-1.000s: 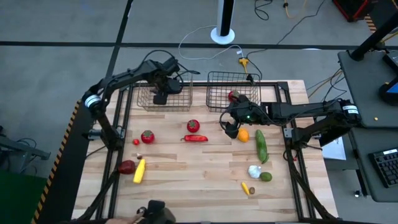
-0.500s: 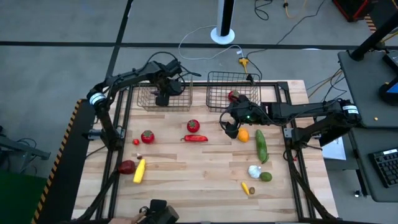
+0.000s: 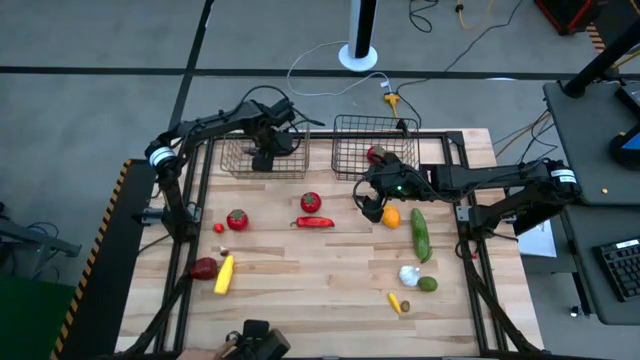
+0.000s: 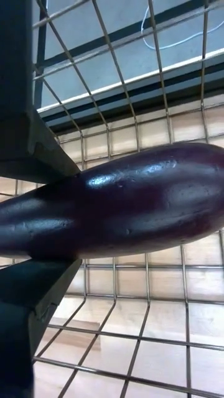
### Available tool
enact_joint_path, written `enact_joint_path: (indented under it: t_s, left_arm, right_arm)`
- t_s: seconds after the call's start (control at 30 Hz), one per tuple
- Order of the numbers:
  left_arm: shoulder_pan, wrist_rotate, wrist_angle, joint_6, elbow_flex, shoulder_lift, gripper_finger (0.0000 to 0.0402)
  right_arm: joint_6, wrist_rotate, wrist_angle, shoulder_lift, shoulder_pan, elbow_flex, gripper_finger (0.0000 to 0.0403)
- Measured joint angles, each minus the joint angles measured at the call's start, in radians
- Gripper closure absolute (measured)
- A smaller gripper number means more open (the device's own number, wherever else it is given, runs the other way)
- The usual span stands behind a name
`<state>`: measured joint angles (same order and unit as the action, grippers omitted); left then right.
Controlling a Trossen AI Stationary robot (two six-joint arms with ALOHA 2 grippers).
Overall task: Sort produce into baskets
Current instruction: Put the violet eggplant into the left wire basket, then put the green cucumber into the left wire basket
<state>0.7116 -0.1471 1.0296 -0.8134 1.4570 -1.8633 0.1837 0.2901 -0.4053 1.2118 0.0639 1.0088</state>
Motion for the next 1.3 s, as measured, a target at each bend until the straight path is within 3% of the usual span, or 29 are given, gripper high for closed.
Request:
enact_joint_path:
  t_s: [0.6,0.8,1.0,1.3]
  left_arm:
    - [0.0,-0.008,-0.03,0.019,0.0,0.0,0.0244]
    - [0.0,-0.099,-0.066,0.075,0.0,0.001,0.0214]
    - [0.0,-0.1,-0.069,0.075,0.0,0.001,0.0187]
    - [0.0,-0.098,-0.063,0.097,0.0,0.008,0.0185]
  right_arm:
    - [0.0,0.0,0.004,0.0,0.0,0.0,0.0058]
    - [-0.011,0.0,0.026,0.0,0.0,0.0,0.0058]
    - [-0.012,-0.001,0.025,0.0,0.0,0.0,0.0058]
    - [-0.011,-0.001,0.024,0.0,0.0,0.0,0.0058]
